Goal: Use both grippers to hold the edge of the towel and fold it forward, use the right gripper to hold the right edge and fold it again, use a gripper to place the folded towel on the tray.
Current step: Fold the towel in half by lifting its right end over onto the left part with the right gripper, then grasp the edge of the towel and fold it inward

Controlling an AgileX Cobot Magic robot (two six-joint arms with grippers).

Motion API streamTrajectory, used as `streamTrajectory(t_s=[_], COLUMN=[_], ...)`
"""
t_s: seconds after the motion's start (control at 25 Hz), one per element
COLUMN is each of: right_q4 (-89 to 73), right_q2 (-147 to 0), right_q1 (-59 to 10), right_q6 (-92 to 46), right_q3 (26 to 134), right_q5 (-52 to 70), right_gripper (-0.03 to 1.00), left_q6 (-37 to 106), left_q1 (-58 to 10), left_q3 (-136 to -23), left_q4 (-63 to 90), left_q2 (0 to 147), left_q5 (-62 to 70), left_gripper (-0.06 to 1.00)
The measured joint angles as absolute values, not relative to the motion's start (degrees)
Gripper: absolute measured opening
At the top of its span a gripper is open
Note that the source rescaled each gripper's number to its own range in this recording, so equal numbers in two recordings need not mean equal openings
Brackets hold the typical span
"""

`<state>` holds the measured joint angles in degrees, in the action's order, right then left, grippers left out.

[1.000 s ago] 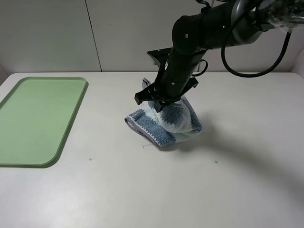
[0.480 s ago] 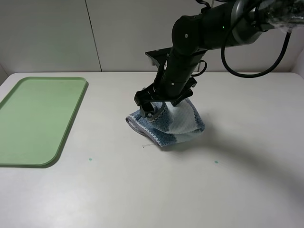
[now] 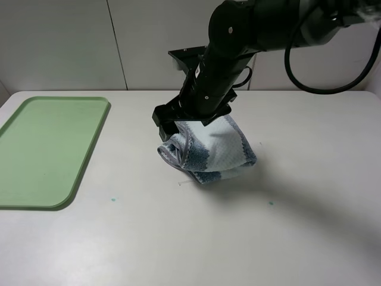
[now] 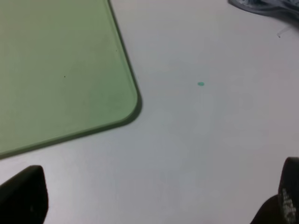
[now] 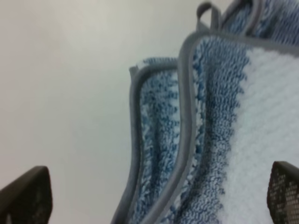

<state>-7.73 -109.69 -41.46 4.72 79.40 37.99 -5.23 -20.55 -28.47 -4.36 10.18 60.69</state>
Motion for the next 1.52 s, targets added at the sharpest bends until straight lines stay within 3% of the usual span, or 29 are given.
streamTrajectory(t_s=[1.12, 1.52], right_q4=[3.61, 3.94], right_q2=[-92.83, -85.27], right_q1=[-41.33, -35.87], right_q6=[-1.29, -1.29], right_q3=[79.17, 67.50], right_q5=[66.82, 67.31], right_gripper=[1.00, 1.00], left_q6=[-5.23, -5.23], left_q1=[-20.55, -20.55], left_q3=[-28.47, -28.47], left_q4=[-4.36, -4.36], left_q2=[10.18, 10.18], left_q5=[60.69, 60.69], left_gripper=[0.99, 0.99])
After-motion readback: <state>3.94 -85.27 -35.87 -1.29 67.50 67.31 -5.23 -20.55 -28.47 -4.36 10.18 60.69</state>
